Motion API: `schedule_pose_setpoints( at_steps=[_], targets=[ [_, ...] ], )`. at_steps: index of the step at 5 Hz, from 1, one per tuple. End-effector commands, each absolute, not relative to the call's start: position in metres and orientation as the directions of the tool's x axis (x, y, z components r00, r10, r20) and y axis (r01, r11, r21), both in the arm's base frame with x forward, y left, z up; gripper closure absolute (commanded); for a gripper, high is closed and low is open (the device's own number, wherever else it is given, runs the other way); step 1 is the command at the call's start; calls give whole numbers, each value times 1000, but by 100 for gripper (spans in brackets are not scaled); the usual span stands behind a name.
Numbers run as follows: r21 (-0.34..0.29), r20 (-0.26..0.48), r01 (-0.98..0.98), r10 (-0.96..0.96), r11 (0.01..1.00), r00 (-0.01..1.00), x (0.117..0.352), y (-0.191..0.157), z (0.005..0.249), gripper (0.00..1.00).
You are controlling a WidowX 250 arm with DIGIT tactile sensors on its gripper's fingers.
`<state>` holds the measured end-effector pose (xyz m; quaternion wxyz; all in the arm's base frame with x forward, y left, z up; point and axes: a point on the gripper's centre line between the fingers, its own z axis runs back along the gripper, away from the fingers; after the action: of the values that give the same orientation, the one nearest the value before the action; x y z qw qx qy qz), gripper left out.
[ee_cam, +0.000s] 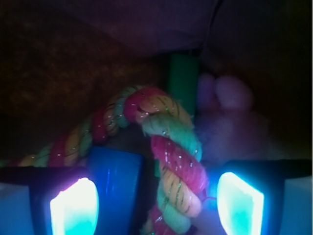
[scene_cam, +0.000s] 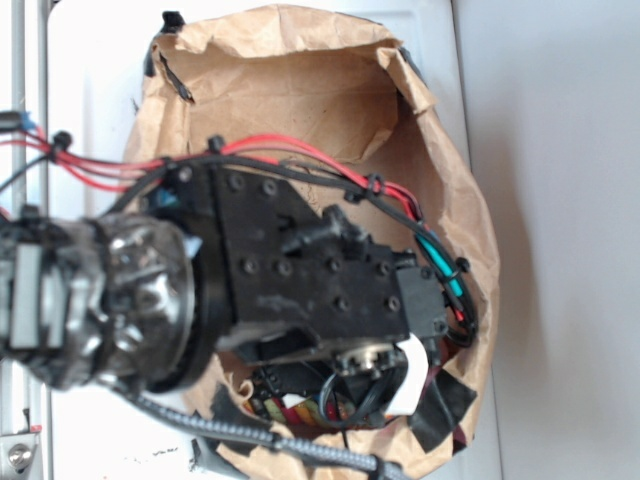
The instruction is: Grab the multicolored rope.
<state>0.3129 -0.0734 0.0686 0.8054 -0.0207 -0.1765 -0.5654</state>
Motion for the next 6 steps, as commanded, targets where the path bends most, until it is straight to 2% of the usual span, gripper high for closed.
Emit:
schedule_pose_setpoints(
  at_steps=[1,2,3,6],
  targets=[
    [197,293,925,-920,326,262,324,-84,69,0],
    [207,292,923,-921,326,260,330,-81,68,0],
    [215,318,914,-909,345,269,332,-77,75,100],
    [242,336,899,-901,366,276,330,-69,85,100]
  ],
)
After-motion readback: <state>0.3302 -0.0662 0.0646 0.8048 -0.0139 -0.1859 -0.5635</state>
